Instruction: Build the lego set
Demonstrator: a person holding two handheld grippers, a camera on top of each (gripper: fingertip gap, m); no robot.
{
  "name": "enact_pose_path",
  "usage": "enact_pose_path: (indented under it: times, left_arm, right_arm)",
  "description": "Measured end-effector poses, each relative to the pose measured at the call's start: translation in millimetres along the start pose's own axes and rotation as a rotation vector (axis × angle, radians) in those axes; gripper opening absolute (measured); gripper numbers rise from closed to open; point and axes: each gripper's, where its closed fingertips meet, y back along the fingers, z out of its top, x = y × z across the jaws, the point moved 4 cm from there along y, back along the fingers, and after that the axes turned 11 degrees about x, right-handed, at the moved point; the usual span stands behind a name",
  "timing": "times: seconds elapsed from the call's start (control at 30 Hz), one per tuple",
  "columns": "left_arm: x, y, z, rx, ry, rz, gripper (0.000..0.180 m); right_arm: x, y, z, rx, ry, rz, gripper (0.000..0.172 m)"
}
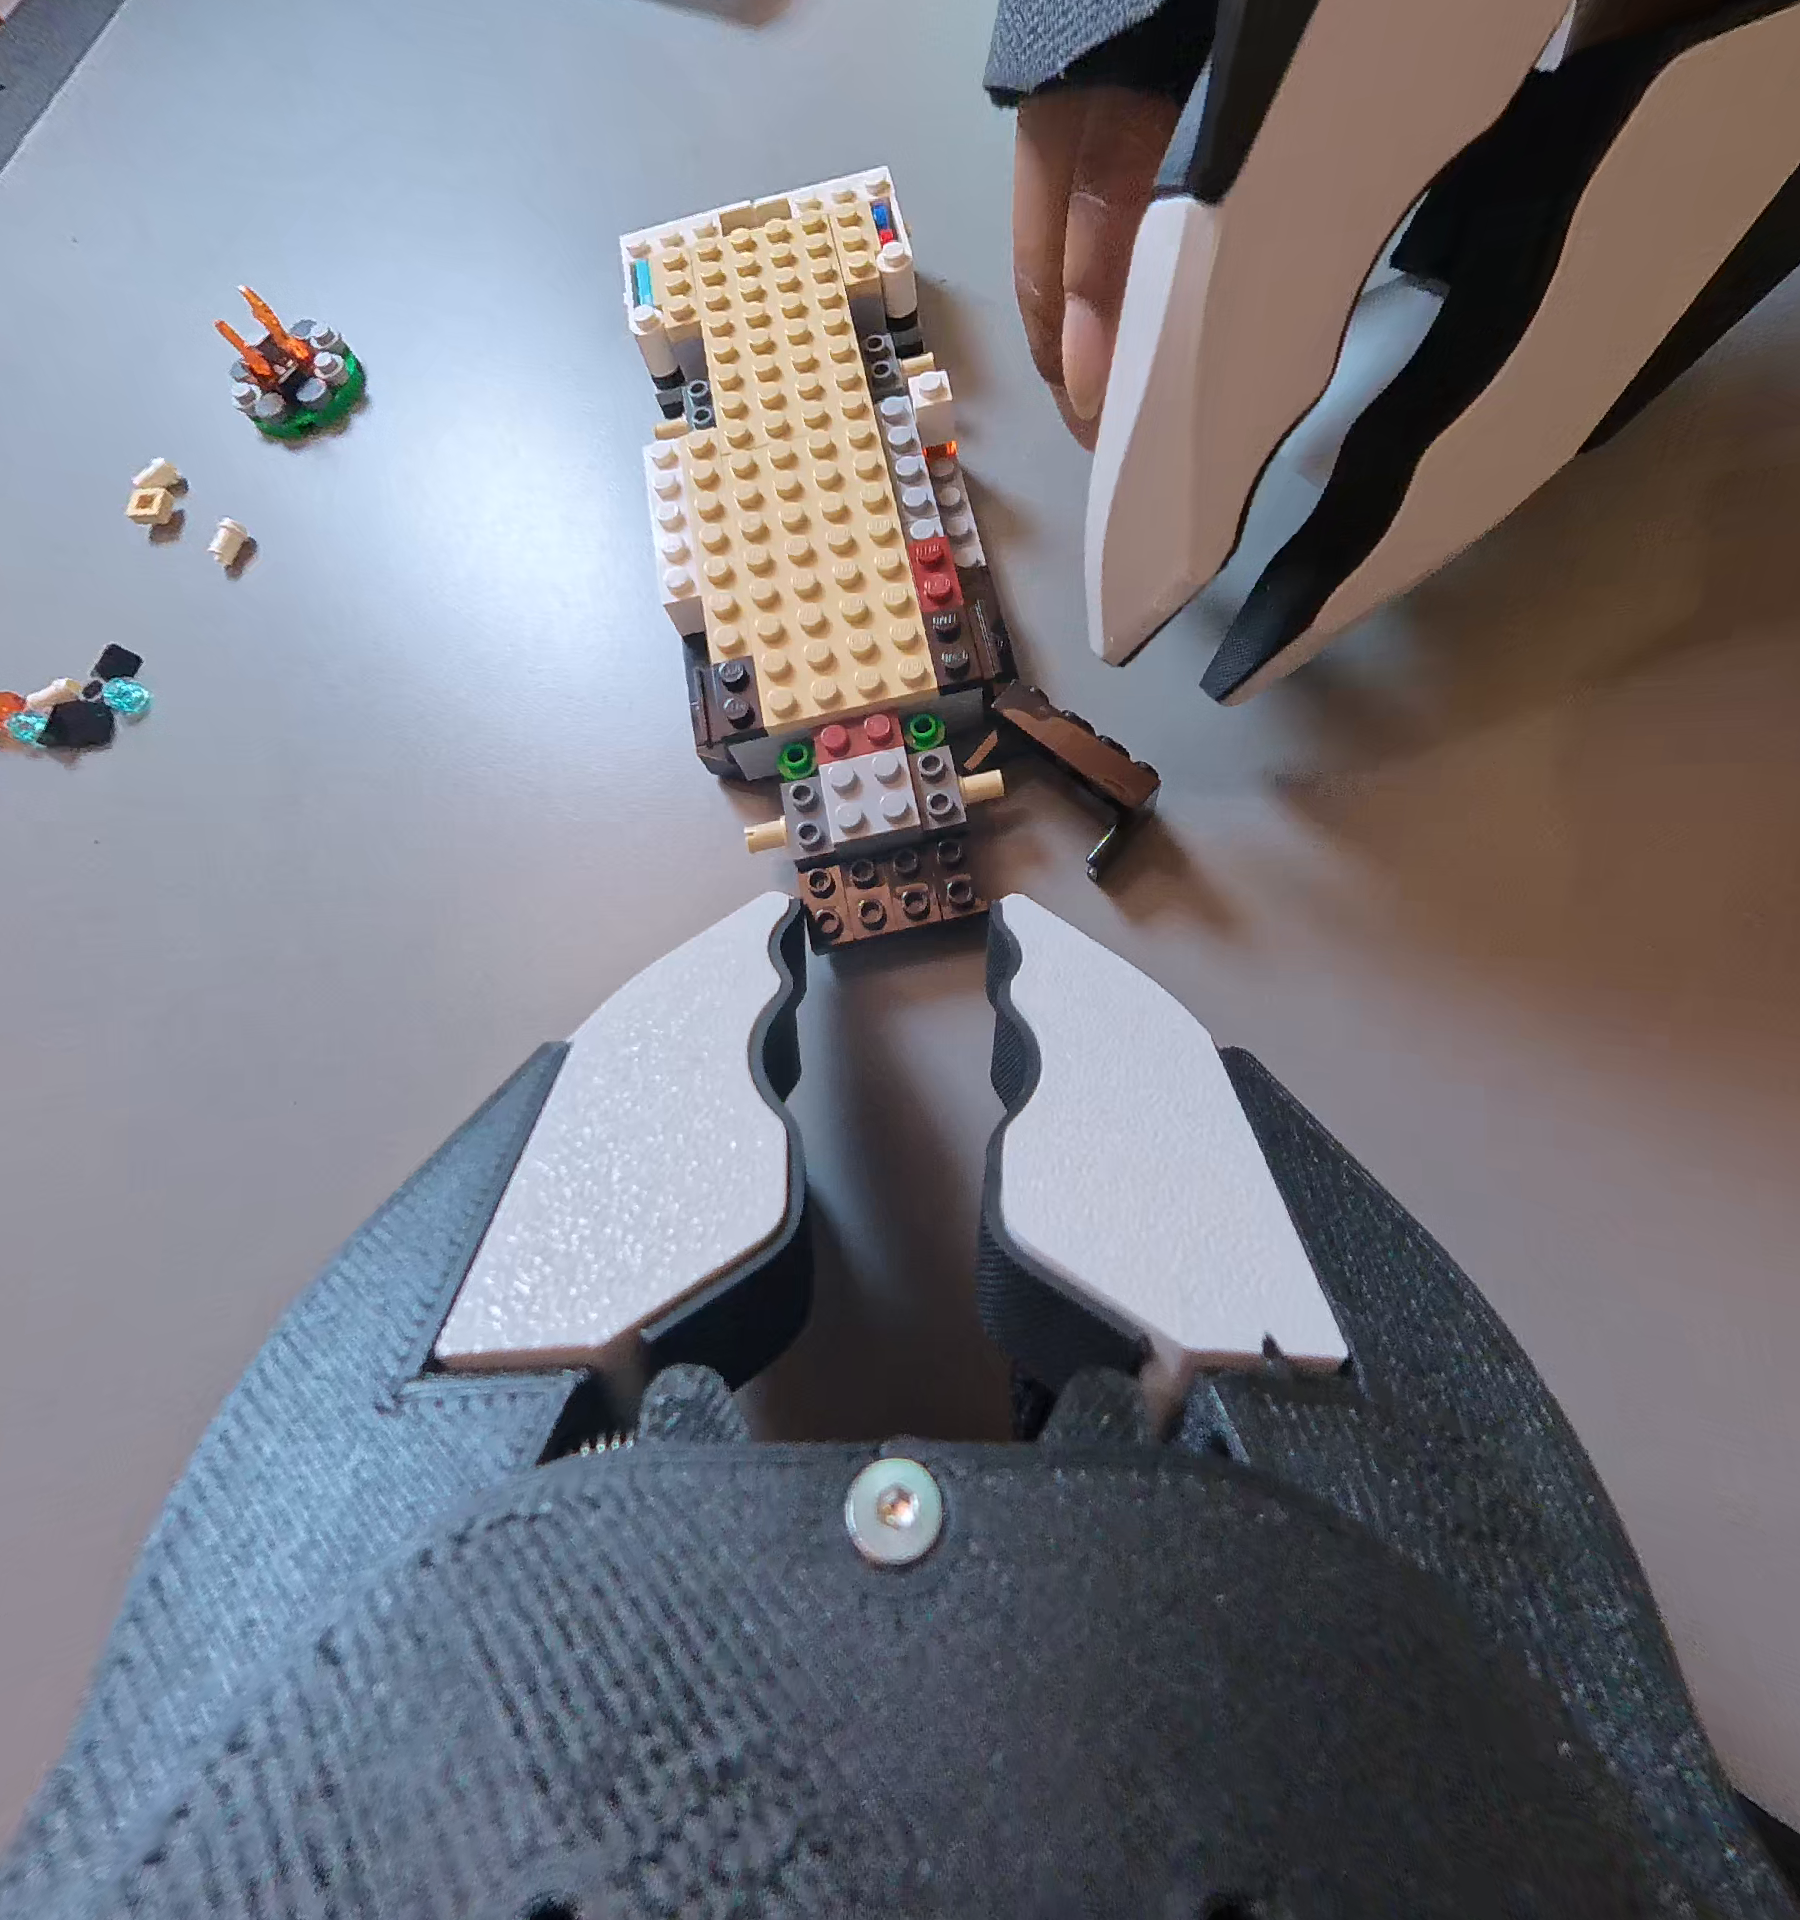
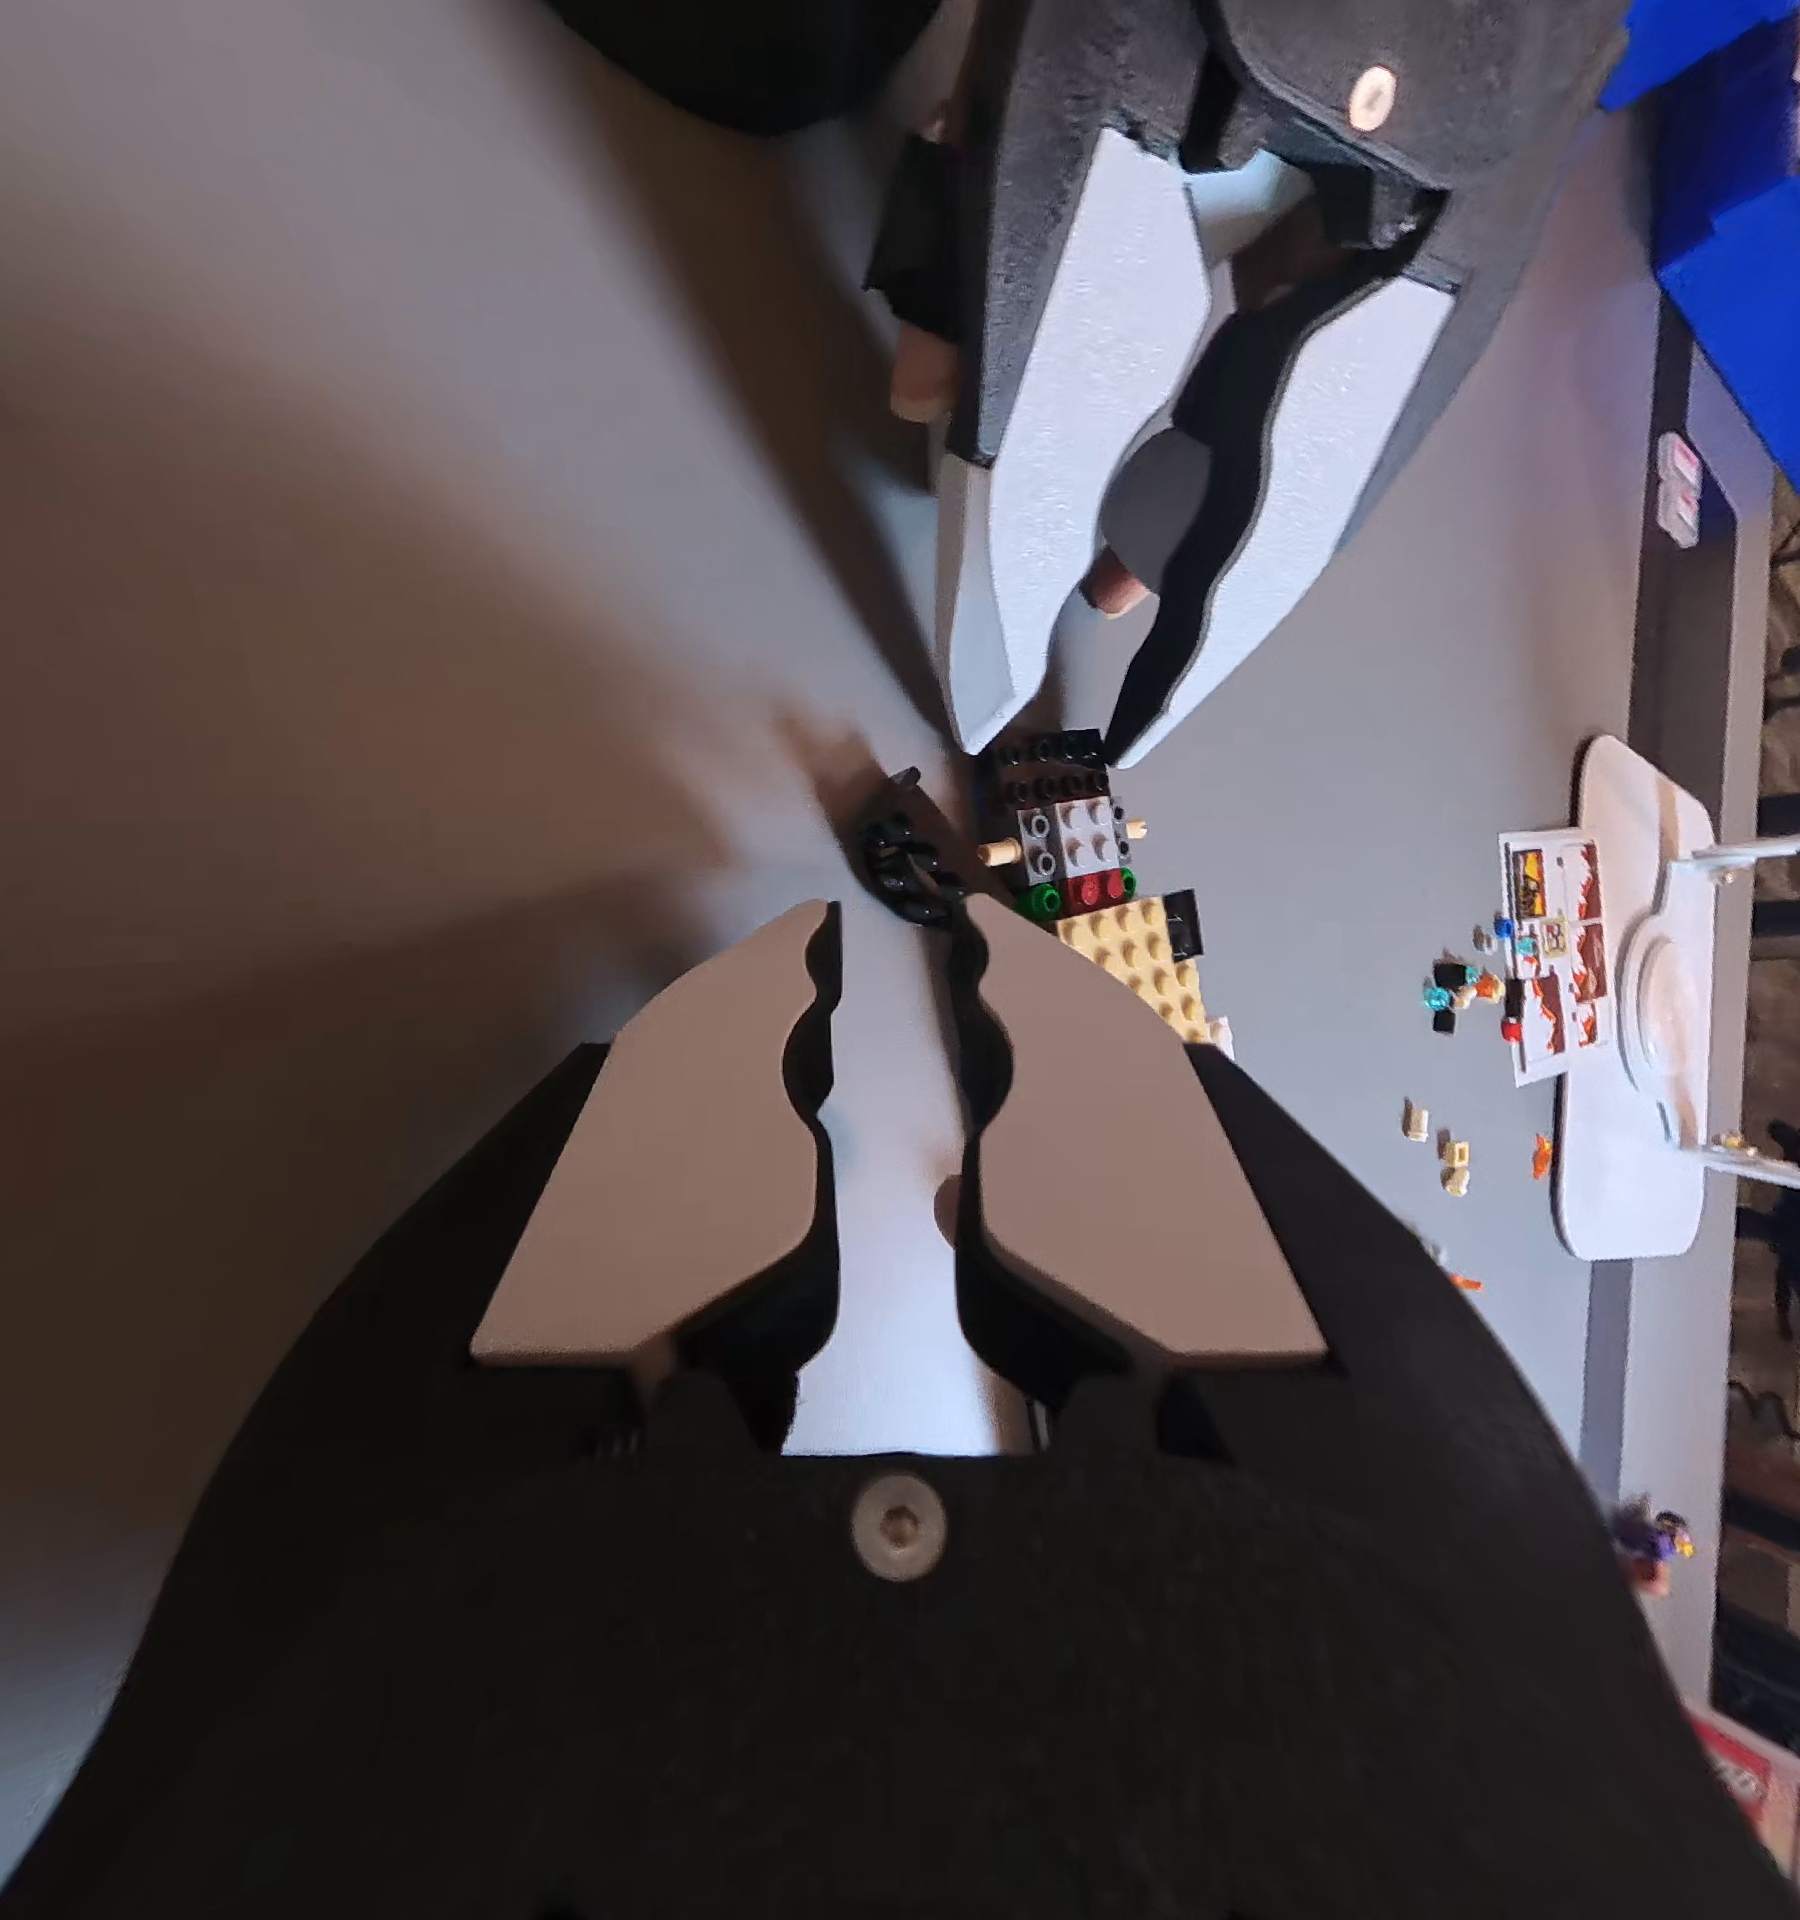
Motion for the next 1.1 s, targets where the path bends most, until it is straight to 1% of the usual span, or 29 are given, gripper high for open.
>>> enact_pose_path:
  times: [0.17,0.27,0.37,0.5,0.63,0.93,1.1]
  left_arm:
    - [-2,0,1,-0.002,-0.013,-0.002,0.033]
    - [-2,0,0,0.000,-0.022,0.004,0.033]
    - [-3,1,0,-0.011,-0.005,-0.022,0.033]
    - [-4,1,0,-0.011,-0.019,-0.017,0.031]
    - [-5,2,-1,-0.014,-0.024,-0.018,0.032]
    - [-7,2,0,-0.022,-0.025,-0.028,0.031]
    - [-8,2,0,-0.019,-0.030,-0.023,0.030]
  right_arm:
    - [-5,-11,5,0.028,0.087,0.015,0.020]
    - [-11,-12,9,0.039,0.125,0.083,0.019]
    - [-19,-12,12,0.074,0.190,0.145,0.021]
    - [-25,-18,15,0.106,0.257,0.186,0.021]
    - [-28,-22,13,0.113,0.251,0.222,0.020]
    - [-31,-17,5,0.134,0.166,0.224,0.020]
    - [-32,-20,5,0.140,0.157,0.235,0.020]
